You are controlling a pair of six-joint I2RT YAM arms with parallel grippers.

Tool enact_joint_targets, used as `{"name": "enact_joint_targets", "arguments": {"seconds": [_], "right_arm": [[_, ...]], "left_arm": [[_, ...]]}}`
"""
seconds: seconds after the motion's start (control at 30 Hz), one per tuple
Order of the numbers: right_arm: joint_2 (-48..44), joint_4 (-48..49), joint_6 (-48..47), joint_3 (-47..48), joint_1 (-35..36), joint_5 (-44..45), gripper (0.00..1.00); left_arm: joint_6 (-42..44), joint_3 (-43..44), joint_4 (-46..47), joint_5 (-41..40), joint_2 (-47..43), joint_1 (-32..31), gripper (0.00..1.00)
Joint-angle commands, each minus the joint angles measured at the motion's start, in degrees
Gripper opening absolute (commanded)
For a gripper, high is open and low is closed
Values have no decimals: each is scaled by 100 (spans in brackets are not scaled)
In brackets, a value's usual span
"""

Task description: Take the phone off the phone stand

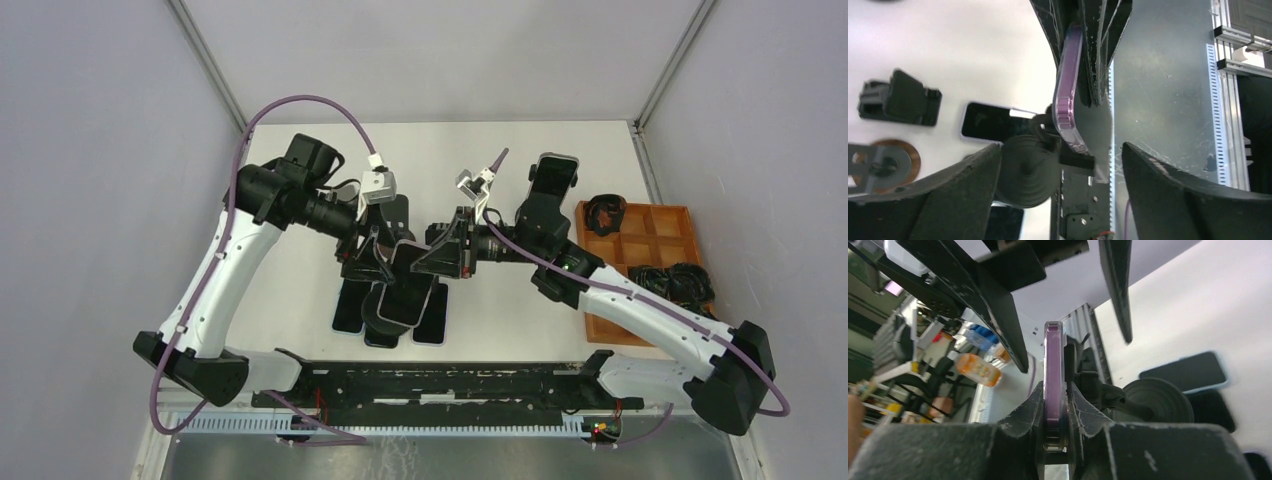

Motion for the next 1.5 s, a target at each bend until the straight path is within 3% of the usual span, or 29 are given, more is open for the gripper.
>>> {"name": "enact_joint_targets", "arguments": {"seconds": [0.0, 0.13, 0.23, 0.5, 0.67, 0.77, 1.03, 1.17, 1.37, 1.47], "right_arm": [[-729, 410, 1296, -13, 107, 304, 0], [-932, -23, 1571, 207, 108, 274, 0], [-724, -1122, 990, 1089, 107, 10, 0], [168, -2741, 563, 3504, 113, -835, 0], [54, -1906, 999, 3289, 116, -1035, 0], [-171, -1113, 1232, 2746, 117, -1007, 0], [-160, 329, 1785, 2218, 119, -972, 0], [-30, -81, 1463, 2547, 114, -917, 0], [131, -952, 1005, 3018, 123, -939, 0], [24, -1132, 978, 2903, 113, -906, 0]], "left_arm": [[235, -135, 450, 898, -366, 48, 100], [-430, -780, 1369, 1407, -1038, 51, 100], [-776, -1185, 1937, 1274, -1538, 49, 100], [-1221, -1969, 2612, 986, -2448, 51, 100], [-1800, -2490, 3799, 687, -2719, 47, 100], [-2365, -2645, 4516, 1078, -2665, 51, 100], [-3074, -2790, 5420, 1307, -2360, -59, 96], [-2861, -2655, 5114, 1596, -2380, -125, 97], [278, -1549, 1798, 1296, -2100, -116, 100], [934, -1430, 1199, 793, -2107, -116, 100]]}}
